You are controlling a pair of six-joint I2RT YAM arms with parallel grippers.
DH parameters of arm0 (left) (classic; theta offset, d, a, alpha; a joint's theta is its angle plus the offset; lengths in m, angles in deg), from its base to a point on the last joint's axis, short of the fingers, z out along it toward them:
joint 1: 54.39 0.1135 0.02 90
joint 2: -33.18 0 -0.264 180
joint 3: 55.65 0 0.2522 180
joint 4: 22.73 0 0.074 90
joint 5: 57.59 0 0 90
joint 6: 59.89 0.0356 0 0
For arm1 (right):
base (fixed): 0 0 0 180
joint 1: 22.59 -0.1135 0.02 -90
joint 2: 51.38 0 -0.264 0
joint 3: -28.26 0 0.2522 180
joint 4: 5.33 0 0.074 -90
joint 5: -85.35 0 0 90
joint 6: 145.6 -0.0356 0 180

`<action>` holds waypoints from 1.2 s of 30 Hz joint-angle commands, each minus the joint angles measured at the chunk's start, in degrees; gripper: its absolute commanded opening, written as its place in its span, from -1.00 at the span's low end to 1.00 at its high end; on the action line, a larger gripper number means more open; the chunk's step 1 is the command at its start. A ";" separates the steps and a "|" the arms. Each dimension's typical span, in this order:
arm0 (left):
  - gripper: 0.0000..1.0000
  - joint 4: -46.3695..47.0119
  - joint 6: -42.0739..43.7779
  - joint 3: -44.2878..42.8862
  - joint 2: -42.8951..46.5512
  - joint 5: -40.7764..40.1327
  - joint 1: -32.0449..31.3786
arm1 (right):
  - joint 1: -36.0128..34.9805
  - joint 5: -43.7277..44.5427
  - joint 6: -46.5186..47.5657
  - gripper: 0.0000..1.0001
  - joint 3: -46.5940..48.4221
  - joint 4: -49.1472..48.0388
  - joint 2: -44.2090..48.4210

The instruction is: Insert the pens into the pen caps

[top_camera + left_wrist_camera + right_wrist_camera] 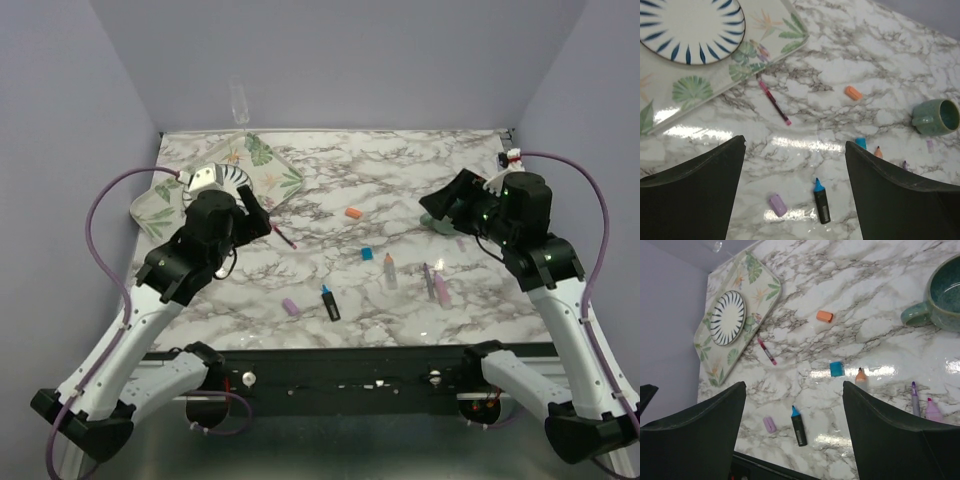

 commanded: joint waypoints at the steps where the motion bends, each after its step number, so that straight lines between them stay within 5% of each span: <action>1: 0.74 -6.27 -10.72 6.26 -3.75 10.93 -0.09 | -0.04 0.55 -1.95 0.66 -1.83 2.20 -1.25; 4: 0.51 0.49 -15.98 13.19 -6.91 19.30 -0.70 | -0.13 0.10 -1.87 0.54 -4.12 3.16 -1.87; 7: 0.47 4.99 -19.59 15.51 -10.86 18.21 -5.87 | -0.22 1.77 -1.87 0.51 -5.44 5.27 -2.31; 12: 0.33 2.36 -22.58 10.68 -21.05 9.41 -14.41 | -0.22 2.91 -0.99 0.51 -6.67 6.16 0.40; 21: 0.18 1.91 -25.40 4.18 -36.00 9.49 -22.68 | -0.22 3.36 -0.90 0.52 -6.76 5.36 3.75; 26: -0.09 2.88 -25.05 1.72 -44.60 14.41 -23.82 | -0.22 3.62 -0.29 0.53 -7.20 5.10 4.89; 36: 0.05 -1.34 -25.66 -1.80 -49.02 10.55 -27.95 | -0.22 5.46 1.30 0.54 -7.99 5.28 7.44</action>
